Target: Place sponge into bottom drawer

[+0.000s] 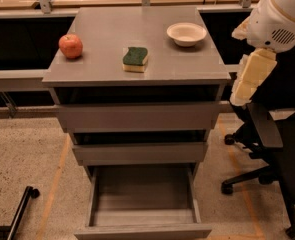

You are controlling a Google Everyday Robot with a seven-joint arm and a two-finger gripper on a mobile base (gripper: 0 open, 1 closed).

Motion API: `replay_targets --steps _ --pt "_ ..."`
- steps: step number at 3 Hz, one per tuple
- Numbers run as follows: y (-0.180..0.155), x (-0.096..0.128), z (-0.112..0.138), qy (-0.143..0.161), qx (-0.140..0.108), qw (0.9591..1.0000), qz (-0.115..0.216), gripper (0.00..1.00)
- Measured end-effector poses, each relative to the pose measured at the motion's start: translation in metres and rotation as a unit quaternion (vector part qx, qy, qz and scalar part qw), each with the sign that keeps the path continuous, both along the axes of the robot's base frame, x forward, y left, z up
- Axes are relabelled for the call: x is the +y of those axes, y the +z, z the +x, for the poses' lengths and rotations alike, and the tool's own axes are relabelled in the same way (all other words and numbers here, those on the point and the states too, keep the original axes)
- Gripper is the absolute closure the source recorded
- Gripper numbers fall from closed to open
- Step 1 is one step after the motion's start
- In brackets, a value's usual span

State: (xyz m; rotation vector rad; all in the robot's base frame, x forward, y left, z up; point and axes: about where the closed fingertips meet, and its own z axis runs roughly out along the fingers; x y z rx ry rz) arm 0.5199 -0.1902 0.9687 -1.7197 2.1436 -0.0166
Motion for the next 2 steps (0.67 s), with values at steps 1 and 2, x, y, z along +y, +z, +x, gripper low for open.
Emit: replay_targets --steps 1,2 --pt "-0.013 0.004 0.006 -0.021 0.012 0.9996 0.016 0.00" --pt "-0.018 0.026 0.050 -0.039 -0.006 0.9972 0.063 0.00"
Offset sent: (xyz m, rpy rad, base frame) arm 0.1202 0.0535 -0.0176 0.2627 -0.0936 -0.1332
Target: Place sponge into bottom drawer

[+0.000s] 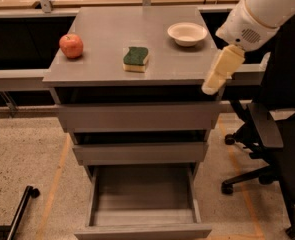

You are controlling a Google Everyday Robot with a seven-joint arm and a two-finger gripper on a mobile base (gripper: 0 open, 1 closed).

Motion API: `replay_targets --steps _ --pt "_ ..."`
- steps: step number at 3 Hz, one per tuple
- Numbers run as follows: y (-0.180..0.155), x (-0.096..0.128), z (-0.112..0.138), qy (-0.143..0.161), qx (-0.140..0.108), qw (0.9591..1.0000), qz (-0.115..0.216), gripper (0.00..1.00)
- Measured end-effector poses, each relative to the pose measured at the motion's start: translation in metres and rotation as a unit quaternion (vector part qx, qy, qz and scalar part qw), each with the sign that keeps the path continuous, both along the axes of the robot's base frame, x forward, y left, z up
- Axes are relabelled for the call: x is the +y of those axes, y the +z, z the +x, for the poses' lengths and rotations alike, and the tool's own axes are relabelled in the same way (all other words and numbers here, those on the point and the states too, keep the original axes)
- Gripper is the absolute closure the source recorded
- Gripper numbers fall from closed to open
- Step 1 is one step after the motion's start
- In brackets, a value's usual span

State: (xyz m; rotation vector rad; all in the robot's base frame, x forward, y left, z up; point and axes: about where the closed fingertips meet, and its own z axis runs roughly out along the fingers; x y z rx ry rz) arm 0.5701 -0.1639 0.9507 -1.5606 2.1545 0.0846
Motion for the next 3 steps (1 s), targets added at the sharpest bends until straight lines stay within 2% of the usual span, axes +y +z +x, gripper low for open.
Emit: replay_targets --steps 1,2,3 --pt "-0.015 0.043 0.071 0.018 -0.011 0.9966 0.080 0.00" --pt "-0.029 0.070 0.114 0.035 -0.009 0.9919 0.122 0.00" --pt "-0.032 0.070 0.119 0.030 -0.009 0.9906 0.133 0.00"
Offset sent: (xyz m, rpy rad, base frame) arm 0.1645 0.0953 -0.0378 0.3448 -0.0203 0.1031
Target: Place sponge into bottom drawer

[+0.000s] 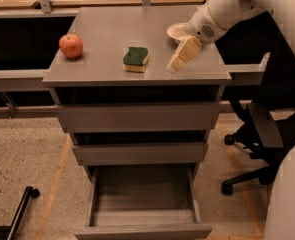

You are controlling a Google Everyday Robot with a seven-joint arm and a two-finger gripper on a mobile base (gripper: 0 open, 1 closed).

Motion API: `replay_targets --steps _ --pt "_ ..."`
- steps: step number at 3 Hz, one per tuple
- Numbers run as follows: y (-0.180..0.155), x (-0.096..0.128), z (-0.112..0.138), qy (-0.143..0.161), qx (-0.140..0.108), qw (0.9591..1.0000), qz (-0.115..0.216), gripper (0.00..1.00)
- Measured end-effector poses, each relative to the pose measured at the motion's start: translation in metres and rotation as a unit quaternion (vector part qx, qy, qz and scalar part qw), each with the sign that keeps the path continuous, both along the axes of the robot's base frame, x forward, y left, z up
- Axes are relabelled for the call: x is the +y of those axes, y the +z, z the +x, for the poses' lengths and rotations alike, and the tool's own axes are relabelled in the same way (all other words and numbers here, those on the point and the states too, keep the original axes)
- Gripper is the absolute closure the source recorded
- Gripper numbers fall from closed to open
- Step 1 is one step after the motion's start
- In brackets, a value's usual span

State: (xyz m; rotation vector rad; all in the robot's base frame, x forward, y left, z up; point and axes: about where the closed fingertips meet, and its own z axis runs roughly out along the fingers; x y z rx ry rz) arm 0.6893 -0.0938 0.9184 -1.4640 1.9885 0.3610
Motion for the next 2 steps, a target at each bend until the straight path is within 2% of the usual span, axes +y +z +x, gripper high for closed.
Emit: replay_targets --steps 1,2 --pt "-0.014 -0.001 -0.007 -0.022 0.015 0.9989 0.038 0.00" --pt "-0.028 0.035 0.013 -0.024 0.007 0.9962 0.084 0.00"
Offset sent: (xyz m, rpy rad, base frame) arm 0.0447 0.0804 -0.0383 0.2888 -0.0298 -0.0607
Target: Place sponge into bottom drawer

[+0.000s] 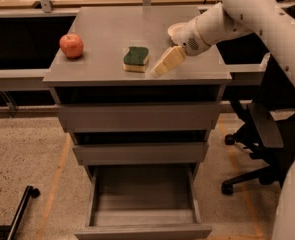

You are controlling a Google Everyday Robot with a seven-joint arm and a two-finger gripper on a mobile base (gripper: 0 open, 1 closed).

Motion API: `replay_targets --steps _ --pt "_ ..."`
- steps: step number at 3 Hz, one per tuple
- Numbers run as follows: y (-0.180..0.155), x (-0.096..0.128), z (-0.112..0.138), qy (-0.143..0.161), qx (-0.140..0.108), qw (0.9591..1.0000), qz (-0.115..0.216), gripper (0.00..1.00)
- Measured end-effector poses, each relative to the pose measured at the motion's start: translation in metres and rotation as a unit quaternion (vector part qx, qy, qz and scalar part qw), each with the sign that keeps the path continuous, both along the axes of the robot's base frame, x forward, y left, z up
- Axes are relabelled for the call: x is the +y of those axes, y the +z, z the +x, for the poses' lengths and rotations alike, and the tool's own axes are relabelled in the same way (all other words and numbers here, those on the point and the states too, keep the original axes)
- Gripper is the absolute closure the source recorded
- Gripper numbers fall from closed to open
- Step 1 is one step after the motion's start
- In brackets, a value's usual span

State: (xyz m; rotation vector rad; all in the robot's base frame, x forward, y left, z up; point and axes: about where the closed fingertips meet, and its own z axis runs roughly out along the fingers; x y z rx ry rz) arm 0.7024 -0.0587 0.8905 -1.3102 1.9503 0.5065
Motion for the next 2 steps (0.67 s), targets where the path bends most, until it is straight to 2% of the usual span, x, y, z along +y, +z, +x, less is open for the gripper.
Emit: replay_targets --steps 2 --pt "-0.029 0.066 0.053 0.029 -0.012 0.9986 0.043 0.00"
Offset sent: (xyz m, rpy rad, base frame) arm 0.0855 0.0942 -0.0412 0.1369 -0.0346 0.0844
